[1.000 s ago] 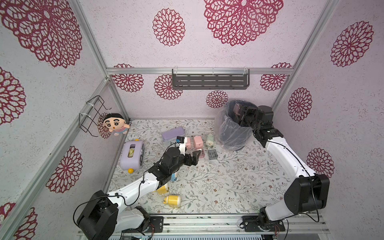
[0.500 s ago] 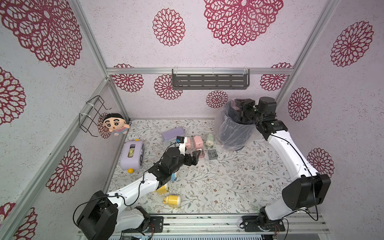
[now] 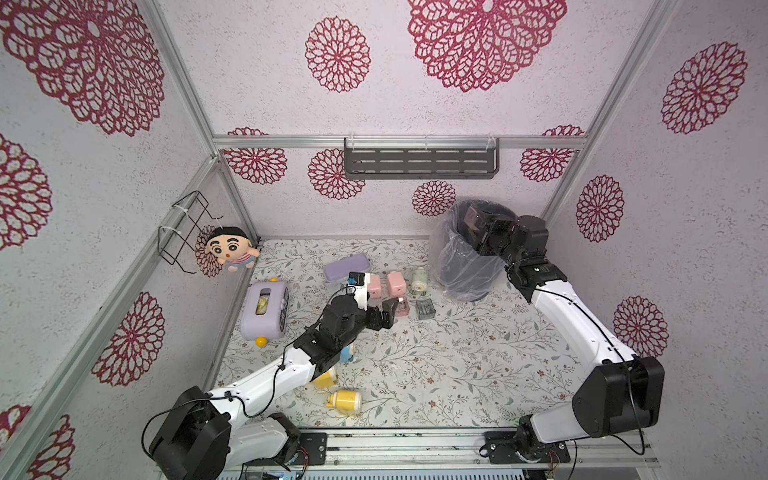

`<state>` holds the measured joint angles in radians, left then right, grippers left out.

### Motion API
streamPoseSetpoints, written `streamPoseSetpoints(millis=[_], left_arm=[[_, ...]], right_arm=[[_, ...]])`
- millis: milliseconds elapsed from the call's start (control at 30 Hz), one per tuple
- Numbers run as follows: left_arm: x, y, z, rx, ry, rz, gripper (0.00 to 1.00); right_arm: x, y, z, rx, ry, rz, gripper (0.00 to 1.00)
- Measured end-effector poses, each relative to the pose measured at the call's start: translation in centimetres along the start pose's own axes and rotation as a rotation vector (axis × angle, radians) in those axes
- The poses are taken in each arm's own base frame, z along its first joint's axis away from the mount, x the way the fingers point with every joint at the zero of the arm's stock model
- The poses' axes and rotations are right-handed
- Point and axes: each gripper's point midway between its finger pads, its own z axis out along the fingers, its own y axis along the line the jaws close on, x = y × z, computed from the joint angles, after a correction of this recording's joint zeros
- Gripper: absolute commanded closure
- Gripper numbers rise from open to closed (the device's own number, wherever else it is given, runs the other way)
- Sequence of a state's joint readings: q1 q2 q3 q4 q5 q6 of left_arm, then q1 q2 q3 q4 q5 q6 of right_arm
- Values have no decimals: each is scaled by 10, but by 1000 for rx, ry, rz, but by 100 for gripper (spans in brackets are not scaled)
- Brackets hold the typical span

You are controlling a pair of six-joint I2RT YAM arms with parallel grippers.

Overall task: Take out the pencil sharpener tray and clean the shavings
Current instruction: Pour the shavings into the trash bin, then place the container at the center of the board.

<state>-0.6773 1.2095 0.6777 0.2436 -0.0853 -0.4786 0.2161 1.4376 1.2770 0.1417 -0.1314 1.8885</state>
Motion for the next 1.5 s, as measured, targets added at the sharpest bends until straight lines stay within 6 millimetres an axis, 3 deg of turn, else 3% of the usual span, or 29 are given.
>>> streamPoseSetpoints(millis=[100,200,333,600,667,800,967,1067,1200,1300,1400,1500], left_arm=[[0,1,0,-5,-3,0,3],[-1,1,-1,-7,-7,0,3],[-2,2,-2,-9,-11,0,3],[-2,2,-2,-13,-14,-1,3],[-3,2,-2,-13,-15,-1,3],[-2,2,-2,-13,-13,-1,3],[-1,3,-2,-14,-8,0,3],[-3,2,-4,-11,-15,-1,3],[-15,-2,-14,1,-54,-5,3],[-25,-3,-24,4,-91,-8,3],[-29,-2,-29,2,-110,-10,3],[-28,-1,-28,-4,-109,-10,3]], right_arm=[[-6,-6,-9,-17,-28,42,61],[-15,-24,-14,6,-56,72,62],[-15,-20,-13,-5,-53,87,62],[-2,19,-18,-61,-37,45,61],[-4,13,-18,-57,-38,46,61],[-16,-23,-12,4,-53,49,61],[-14,-21,-13,21,-53,-6,60],[-10,-8,-15,18,-50,-94,60],[8,19,-24,-34,-12,-270,60],[36,30,-35,-71,45,-446,59],[76,27,-50,-106,138,-644,58],[111,9,-67,-149,243,-824,58]])
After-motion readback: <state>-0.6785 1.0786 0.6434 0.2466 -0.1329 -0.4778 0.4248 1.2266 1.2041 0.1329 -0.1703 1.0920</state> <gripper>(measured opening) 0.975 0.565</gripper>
